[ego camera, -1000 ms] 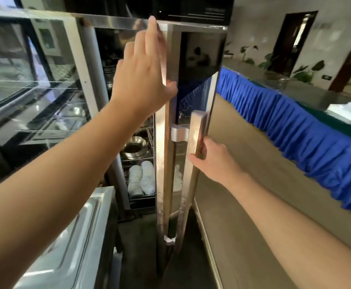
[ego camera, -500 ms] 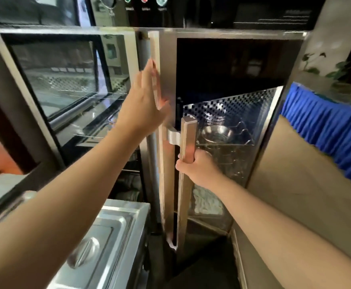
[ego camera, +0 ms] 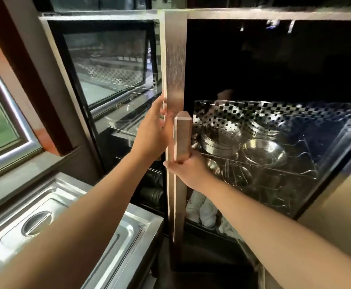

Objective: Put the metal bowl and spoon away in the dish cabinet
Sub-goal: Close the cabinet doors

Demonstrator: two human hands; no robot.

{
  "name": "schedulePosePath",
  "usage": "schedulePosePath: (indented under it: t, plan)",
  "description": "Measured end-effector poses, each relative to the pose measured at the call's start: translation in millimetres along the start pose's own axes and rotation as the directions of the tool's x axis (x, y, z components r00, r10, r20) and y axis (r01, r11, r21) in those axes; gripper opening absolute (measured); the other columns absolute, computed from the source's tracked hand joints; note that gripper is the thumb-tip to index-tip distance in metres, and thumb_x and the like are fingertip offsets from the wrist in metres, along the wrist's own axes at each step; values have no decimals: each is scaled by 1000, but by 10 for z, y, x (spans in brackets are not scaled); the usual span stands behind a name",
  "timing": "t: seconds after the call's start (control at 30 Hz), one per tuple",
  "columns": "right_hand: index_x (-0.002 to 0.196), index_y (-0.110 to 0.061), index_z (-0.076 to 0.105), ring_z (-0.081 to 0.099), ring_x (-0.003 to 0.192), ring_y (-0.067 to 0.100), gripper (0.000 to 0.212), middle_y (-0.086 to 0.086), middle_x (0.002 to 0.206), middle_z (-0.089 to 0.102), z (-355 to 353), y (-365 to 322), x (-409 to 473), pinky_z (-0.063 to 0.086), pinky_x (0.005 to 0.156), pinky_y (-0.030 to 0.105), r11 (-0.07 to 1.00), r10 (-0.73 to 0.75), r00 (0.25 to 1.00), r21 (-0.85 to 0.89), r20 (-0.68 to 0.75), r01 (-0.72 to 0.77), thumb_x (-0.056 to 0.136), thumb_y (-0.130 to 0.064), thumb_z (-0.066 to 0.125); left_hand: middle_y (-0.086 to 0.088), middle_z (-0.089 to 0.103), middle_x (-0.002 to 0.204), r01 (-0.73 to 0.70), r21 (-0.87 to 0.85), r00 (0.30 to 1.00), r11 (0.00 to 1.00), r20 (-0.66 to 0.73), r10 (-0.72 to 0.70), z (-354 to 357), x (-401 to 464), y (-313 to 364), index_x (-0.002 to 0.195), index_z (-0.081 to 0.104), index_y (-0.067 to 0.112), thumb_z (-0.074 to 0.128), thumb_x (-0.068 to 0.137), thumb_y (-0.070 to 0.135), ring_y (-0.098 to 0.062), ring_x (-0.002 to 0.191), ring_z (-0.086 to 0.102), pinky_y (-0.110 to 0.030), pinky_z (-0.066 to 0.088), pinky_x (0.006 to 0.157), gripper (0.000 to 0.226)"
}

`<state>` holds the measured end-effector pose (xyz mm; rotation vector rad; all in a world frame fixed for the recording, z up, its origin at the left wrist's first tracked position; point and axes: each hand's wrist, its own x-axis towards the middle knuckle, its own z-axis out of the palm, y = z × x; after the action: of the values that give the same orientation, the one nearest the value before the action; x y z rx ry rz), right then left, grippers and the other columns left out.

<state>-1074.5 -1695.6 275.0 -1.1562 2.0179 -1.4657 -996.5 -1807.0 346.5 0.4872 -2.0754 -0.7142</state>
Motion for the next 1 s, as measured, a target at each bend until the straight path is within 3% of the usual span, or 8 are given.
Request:
schedulePosePath:
  t: [0.07,0.17,0.23,0.33,0.43,0.67,0.8,1.0]
  plan:
    - [56,-49,59,51,48,2,29,-21,47,54,57,41,153,40,56,23,1000,-12,999,19,-50,13,78,-37,73,20,61,106,37,18,999,999,-5,-37,83,95,-124,143,39,32,43,97,42,14,83,62,-22,50,70,47]
    - [69,-38,62,62,56,7,7,-16,56,62,138,105,388,48,56,27,997,-26,989,66,-145,36,69,-44,66,4,63,127,28,98,999,995,22,-30,201,229,-406,142,40,33,42,98,38,-7,96,66,-38,56,85,44]
    - [75,-28,65,69,63,16,21,-9,62,68,164,132,540,52,57,27,998,-38,982,48,-183,47,67,-48,63,0,54,140,-49,194,998,980,54,40,293,289,-638,146,35,33,45,99,36,-16,112,63,-39,54,94,48]
    - [69,-22,64,67,56,11,13,-12,57,67,185,163,776,46,53,20,998,-36,975,40,-219,46,71,-35,66,-3,39,151,-138,298,989,945,93,115,435,400,-989,153,24,31,53,96,39,-23,134,46,-43,44,107,64]
    - [71,-21,65,67,60,4,14,-13,65,70,195,207,1008,48,53,17,998,-36,958,46,-285,51,81,-28,70,-5,22,162,-108,376,992,920,99,76,566,612,-1271,156,14,31,46,94,51,-27,150,21,-50,29,115,72]
    - [92,-32,66,69,77,-6,17,-26,77,72,126,307,1402,50,58,7,994,-4,947,101,-321,38,82,-27,79,-6,-6,168,-145,538,987,830,26,156,850,1171,-1685,159,-1,29,32,96,65,-32,153,-11,-59,4,120,79]
    - [98,-19,70,70,75,-2,19,-18,73,71,93,384,1591,54,64,17,997,-22,927,65,-373,50,82,-25,79,-9,-6,167,-166,565,973,808,-38,226,1011,1453,-1830,160,-1,25,30,97,64,-33,152,-11,-63,2,120,80]
    - [92,-58,61,71,69,3,29,-26,78,71,145,435,1657,56,57,18,985,-105,910,81,-401,149,74,-37,68,-7,-13,166,-201,531,933,823,-152,327,1249,1570,-2016,158,-6,22,30,98,58,-37,152,-10,-63,3,120,79]
